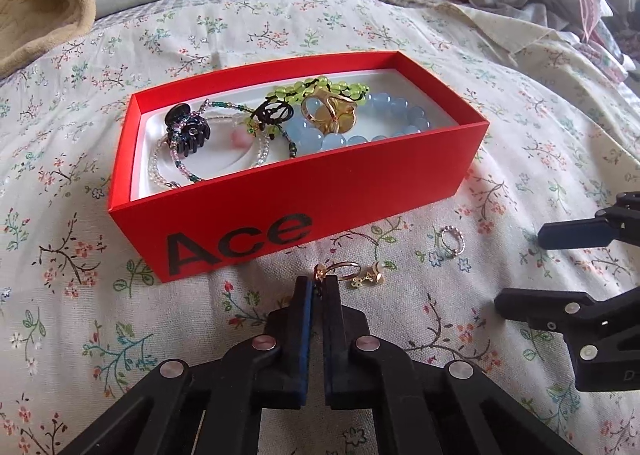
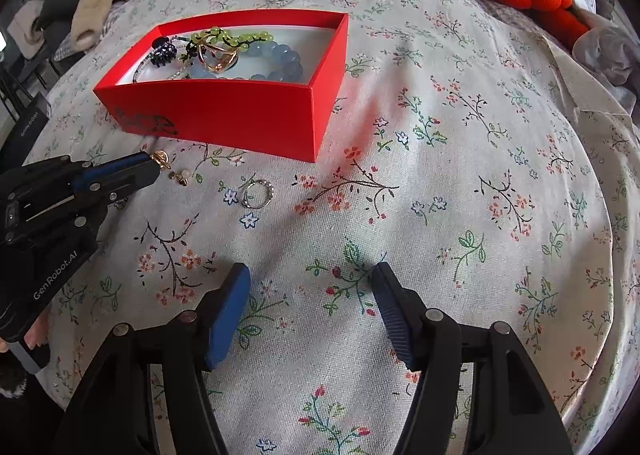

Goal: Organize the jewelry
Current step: 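Grasp the gold hoop earring with the left tool while the right tool grasps the silver ring, then carry the earring and silver ring into the red box and open both tools, then grasp the small gold earring on the bedspread with the left tool, then grasp the other small gold earring with the right tool while the left tool holds its earring, then lower both earrings into the red box and open both tools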

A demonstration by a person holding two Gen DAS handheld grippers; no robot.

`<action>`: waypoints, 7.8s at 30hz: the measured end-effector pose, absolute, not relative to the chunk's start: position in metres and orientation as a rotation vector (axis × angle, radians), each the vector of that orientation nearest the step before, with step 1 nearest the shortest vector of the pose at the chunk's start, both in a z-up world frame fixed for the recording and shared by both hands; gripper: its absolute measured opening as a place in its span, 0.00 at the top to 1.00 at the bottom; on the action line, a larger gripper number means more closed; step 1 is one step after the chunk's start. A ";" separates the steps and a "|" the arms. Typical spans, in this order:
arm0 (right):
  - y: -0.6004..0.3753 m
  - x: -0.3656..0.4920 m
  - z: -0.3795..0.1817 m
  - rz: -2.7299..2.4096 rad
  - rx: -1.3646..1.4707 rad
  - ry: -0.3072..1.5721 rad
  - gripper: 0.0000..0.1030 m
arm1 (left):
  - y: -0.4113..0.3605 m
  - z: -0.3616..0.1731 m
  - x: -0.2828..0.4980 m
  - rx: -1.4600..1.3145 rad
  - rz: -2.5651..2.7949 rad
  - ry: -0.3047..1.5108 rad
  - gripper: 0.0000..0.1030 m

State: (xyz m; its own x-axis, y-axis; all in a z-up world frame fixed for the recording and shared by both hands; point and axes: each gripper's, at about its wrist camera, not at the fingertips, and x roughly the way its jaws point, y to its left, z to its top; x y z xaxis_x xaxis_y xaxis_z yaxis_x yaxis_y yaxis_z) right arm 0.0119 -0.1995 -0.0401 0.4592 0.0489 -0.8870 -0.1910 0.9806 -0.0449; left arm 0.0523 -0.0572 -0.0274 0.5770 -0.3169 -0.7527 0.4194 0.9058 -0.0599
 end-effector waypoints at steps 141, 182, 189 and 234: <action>-0.206 0.010 0.001 0.144 0.048 1.020 0.43 | -0.002 -0.040 0.009 -0.065 -0.399 0.962 0.60; -0.181 0.017 -0.019 0.151 0.004 1.063 0.43 | -0.004 -0.038 0.028 -0.046 -0.328 0.936 1.00; -0.157 0.023 -0.037 0.178 -0.037 1.087 0.43 | 0.019 -0.032 0.024 -0.084 -0.297 0.933 1.00; -0.176 0.045 0.035 0.263 0.125 0.956 0.92 | 0.032 0.041 0.064 -0.336 -0.456 0.892 1.00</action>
